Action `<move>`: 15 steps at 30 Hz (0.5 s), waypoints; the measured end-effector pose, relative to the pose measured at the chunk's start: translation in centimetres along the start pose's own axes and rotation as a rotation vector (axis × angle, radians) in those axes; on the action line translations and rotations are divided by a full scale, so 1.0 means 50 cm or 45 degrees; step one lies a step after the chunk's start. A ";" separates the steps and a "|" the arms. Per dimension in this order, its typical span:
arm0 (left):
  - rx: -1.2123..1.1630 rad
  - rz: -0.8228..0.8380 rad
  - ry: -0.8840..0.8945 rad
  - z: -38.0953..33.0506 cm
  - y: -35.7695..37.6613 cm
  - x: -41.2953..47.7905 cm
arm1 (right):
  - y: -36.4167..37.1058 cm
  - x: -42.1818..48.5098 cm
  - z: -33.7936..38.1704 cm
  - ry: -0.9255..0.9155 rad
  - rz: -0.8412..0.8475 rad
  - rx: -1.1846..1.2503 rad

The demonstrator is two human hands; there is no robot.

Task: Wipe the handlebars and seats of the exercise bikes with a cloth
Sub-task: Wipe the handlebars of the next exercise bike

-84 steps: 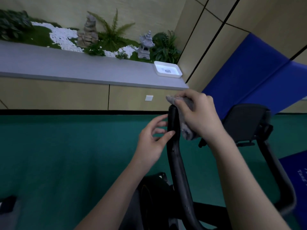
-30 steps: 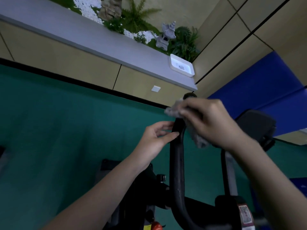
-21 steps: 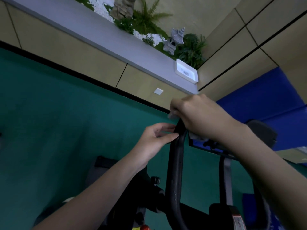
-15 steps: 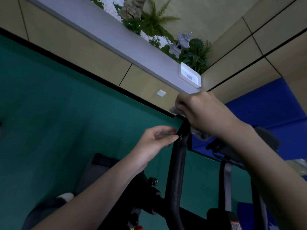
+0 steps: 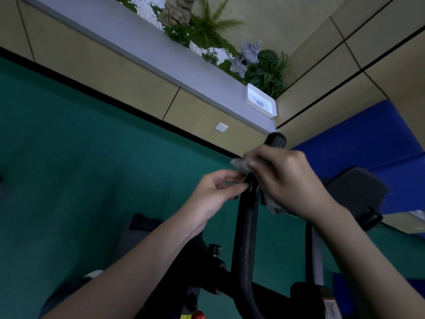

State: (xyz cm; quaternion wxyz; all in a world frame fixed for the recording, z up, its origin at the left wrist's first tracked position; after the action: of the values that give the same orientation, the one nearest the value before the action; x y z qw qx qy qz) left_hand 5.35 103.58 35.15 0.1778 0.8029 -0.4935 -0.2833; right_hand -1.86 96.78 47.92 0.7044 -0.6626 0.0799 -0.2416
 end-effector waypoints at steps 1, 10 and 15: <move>0.013 -0.007 0.004 0.000 -0.001 0.001 | -0.004 -0.004 -0.004 0.028 -0.098 0.020; 0.295 0.011 0.206 -0.030 0.018 0.011 | -0.018 -0.066 -0.008 0.414 -0.864 0.192; 0.400 -0.035 0.328 -0.034 0.038 0.018 | -0.023 0.013 -0.059 0.781 -0.960 0.215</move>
State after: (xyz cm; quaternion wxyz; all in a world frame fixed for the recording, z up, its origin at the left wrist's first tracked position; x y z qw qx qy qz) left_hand 5.43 101.94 37.31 0.1081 0.8569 -0.4939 -0.1003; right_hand -2.85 93.86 48.87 0.5633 -0.4843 0.0184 -0.6692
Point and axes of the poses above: each hand's wrist, its own x-axis towards the middle knuckle, its own y-axis out of the palm, z = x × y, the point moved 2 cm from there along x, towards the middle knuckle, and after that the axes turned 9 degrees about -z, right-handed, at the moved point
